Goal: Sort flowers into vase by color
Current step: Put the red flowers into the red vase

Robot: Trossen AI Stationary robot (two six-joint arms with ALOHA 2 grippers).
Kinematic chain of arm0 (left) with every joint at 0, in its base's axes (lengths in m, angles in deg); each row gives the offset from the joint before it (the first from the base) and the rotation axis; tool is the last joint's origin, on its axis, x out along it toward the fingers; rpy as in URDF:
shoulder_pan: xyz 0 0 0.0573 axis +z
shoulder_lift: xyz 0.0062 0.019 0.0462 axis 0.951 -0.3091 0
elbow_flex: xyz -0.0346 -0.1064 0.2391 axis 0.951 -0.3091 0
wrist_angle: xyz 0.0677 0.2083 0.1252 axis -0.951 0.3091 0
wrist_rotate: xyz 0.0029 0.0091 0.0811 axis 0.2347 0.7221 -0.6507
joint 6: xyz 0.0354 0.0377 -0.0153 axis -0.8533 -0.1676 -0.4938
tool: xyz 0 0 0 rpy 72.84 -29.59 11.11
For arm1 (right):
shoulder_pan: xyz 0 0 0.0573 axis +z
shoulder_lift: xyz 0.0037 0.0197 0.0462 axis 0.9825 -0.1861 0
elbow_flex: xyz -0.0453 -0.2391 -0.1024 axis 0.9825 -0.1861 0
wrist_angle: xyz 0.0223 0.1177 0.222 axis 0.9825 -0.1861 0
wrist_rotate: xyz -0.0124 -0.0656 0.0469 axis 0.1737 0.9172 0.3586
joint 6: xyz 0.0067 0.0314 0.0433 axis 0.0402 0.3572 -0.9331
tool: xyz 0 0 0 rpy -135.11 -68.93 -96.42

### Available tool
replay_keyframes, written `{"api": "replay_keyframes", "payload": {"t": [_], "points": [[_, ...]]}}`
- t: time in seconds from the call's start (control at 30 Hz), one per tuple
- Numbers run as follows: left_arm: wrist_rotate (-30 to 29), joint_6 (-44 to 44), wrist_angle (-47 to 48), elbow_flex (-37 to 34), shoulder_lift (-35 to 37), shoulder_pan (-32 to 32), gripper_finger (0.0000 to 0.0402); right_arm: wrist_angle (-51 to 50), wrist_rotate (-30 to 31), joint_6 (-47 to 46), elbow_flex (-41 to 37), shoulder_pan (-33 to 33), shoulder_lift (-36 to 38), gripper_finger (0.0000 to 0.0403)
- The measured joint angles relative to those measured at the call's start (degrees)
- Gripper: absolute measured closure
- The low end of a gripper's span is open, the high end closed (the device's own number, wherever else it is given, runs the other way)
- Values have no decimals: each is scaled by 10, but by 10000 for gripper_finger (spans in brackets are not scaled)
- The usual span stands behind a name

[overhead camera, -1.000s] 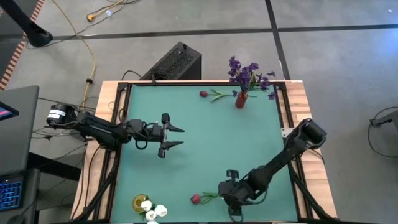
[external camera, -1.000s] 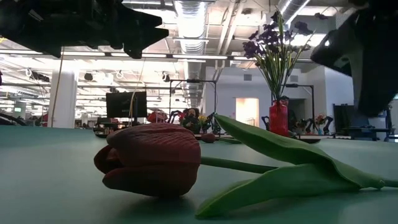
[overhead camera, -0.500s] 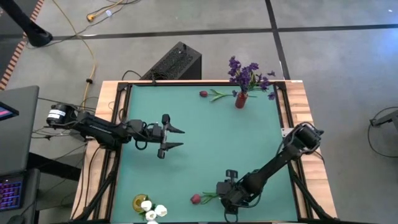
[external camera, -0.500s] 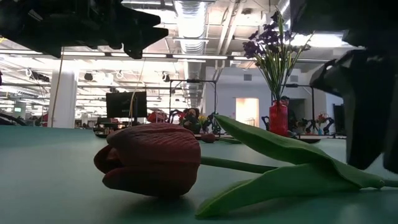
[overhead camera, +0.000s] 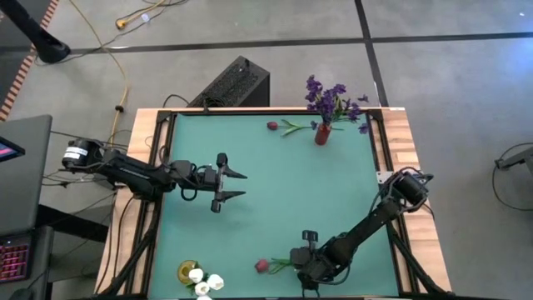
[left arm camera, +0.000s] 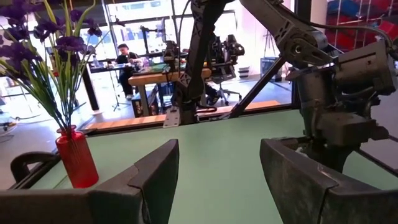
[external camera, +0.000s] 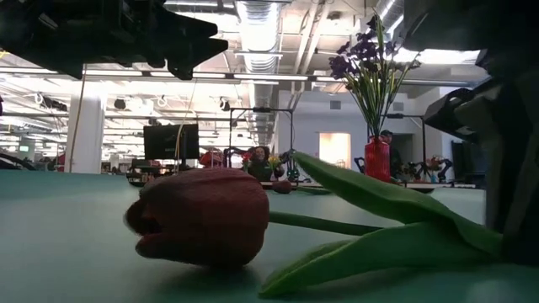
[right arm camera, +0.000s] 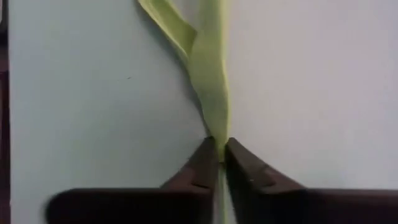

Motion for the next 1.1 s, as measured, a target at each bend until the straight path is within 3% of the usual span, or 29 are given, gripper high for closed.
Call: {"api": "replay_keyframes", "payload": {"t": [0.1, 0.23, 0.4, 0.57, 0.77, 0.97, 1.1], "points": [[0, -4, 0, 0, 0, 0, 187, -4, 2, 0, -1, 0, 7, 387], [0, -5, 0, 0, 0, 0, 187, -11, 36, -30, -3, -5, 24, 377], [0, -6, 4, 0, 0, 0, 187, -49, 155, -12, -6, -8, 92, 389], [0, -16, 14, 0, 0, 0, 187, -79, 303, -35, -74, 5, 200, 389], [0, -26, 13, 0, 0, 0, 187, -56, 403, -122, -227, 11, 388, 389], [-3, -37, 13, 0, 0, 0, 187, 18, 551, -68, -317, 0, 556, 389], [-4, -37, 13, 0, 0, 0, 187, 3, 568, -34, -328, -15, 639, 389]]}}
